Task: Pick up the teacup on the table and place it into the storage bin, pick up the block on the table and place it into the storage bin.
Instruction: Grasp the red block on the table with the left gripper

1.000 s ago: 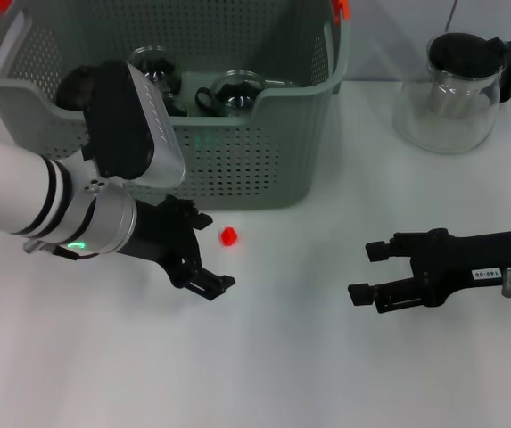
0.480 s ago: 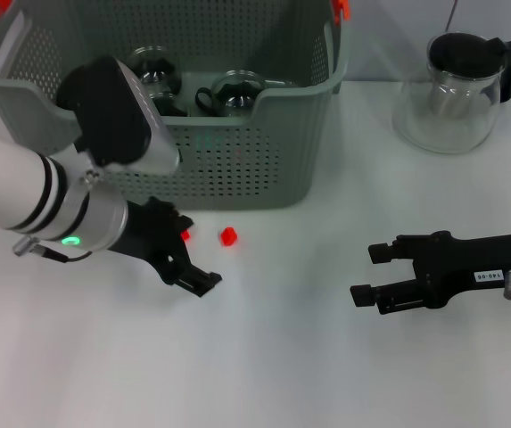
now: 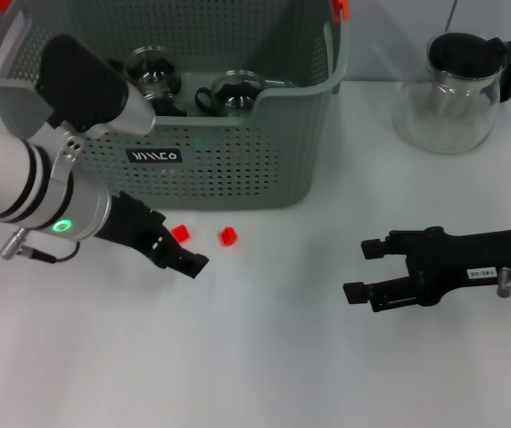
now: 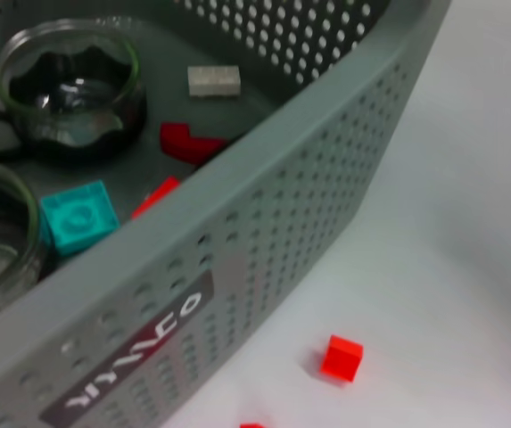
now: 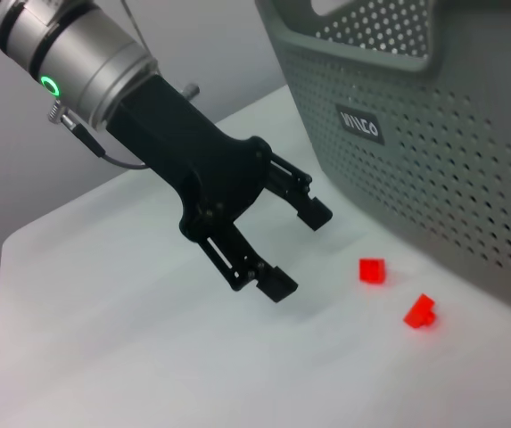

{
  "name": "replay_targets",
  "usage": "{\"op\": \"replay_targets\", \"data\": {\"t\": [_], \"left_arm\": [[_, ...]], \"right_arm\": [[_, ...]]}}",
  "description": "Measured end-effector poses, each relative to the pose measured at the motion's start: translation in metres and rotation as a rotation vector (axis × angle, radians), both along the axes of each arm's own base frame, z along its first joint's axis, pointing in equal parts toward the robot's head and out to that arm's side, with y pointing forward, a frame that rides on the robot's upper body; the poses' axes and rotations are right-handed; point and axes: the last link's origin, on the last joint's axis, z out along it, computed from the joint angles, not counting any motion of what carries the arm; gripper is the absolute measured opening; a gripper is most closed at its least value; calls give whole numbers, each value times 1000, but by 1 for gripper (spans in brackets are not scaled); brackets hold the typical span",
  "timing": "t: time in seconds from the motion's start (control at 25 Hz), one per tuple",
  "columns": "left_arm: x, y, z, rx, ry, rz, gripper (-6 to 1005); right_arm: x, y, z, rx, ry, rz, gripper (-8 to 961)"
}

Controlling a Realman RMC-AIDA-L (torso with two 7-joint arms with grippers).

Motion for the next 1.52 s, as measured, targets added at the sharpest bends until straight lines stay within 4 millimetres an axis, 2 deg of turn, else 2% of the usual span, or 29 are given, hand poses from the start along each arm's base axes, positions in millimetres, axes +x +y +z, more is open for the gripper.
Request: {"op": "replay_targets", "data": {"t": [0.24,0.52,0.56,0.6,0.68,0.96,1.2,1.52], "left_arm": [[-5,-12,-1,-50,-21,-22,948],[-8,-29,4,-140,-252,-130,948],[-20,-36,10,-162,-376,-166,948],[-20,-36,10,-162,-376,-166,948],[-33,-47,17,-165,-485,-249,948],[-57,-68,35,-108,-627,-380,948],[-65,-75,47,-22,-698,-413,947],[-63,-75,44,-29,-715,-428,946]], "right_arm": [[-18,9,-14,0,-3,41,947],[-34,20,-30,-3,-38,70,946],[-36,21,-33,-4,-43,71,946],[-37,23,-36,-3,-51,68,946],[-39,26,-42,-3,-68,62,946],[-48,37,-60,10,-103,39,947],[-56,43,-75,20,-124,13,947],[-65,50,-88,43,-129,-19,946]]}}
